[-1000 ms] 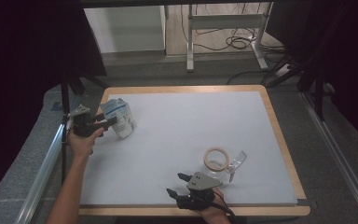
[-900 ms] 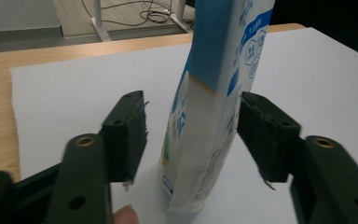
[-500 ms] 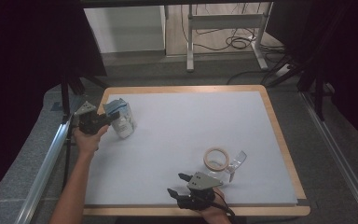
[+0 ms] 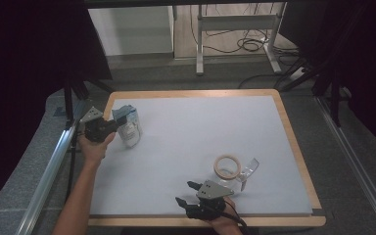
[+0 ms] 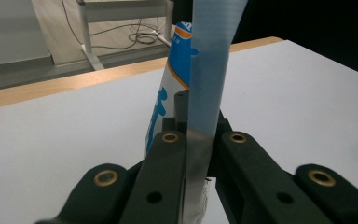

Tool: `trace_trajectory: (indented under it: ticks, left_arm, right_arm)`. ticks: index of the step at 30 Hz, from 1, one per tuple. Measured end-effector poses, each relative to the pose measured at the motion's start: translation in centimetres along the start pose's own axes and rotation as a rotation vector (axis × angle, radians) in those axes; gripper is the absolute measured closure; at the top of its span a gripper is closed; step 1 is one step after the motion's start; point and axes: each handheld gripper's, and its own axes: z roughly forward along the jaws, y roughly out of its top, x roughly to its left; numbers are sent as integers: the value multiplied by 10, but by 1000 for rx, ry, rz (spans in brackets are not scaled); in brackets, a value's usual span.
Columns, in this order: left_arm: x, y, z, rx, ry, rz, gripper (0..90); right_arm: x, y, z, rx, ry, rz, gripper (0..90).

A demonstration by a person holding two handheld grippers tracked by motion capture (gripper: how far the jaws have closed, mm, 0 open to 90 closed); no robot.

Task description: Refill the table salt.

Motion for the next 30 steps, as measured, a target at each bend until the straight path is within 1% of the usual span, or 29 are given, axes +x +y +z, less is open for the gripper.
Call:
trace_trajectory:
  ticks: [5, 7, 9, 10, 11, 14, 15, 17, 18, 19, 21, 22, 23, 24, 27, 30]
  left_arm:
    - [-10, 5, -7, 12, -16, 27, 900]
    - [-14, 7, -12, 12, -25, 28, 900]
    - [-19, 8, -18, 2, -52, 17, 900]
    - [-19, 8, -18, 2, -52, 17, 900]
    - [-24, 9, -22, -4, -68, 17, 900]
    - [-35, 8, -29, -16, -99, 15, 900]
    - [-38, 8, -30, -16, -106, 19, 900]
    - [-47, 8, -34, -18, -126, 26, 900]
    - [-47, 8, -34, -18, -126, 26, 900]
    - [-52, 8, -36, -21, -139, 31, 900]
    - [-57, 8, -38, -25, -156, 40, 900]
    - [-57, 8, -38, -25, -156, 40, 900]
    - [-63, 9, -40, -27, -170, 43, 900]
    - [-63, 9, -40, -27, -170, 43, 900]
    - [-71, 9, -43, -33, -191, 46, 900]
    - [-77, 9, -46, -37, -201, 48, 900]
  right_arm:
    - [0, 1, 1, 0, -3, 0, 356]
    - [0, 1, 2, -5, -4, -2, 356]
    - [1, 1, 3, -3, -4, -5, 355]
    - [1, 1, 3, -3, -4, -5, 355]
    - [2, 2, 5, -6, -2, -4, 353]
    - [4, 4, 7, -9, -1, -11, 352]
    - [4, 4, 7, -12, -2, -11, 351]
    - [4, 6, 7, -17, -2, -13, 351]
    - [4, 6, 7, -17, -2, -13, 351]
    - [4, 7, 7, -18, -3, -13, 351]
    - [4, 7, 8, -20, -3, -12, 351]
    - [4, 7, 8, -19, -4, -11, 351]
    - [4, 7, 8, -21, -4, -10, 351]
    - [4, 7, 9, -21, -6, -10, 350]
    - [4, 7, 10, -20, -9, -8, 345]
    - [4, 6, 12, -18, -11, -5, 341]
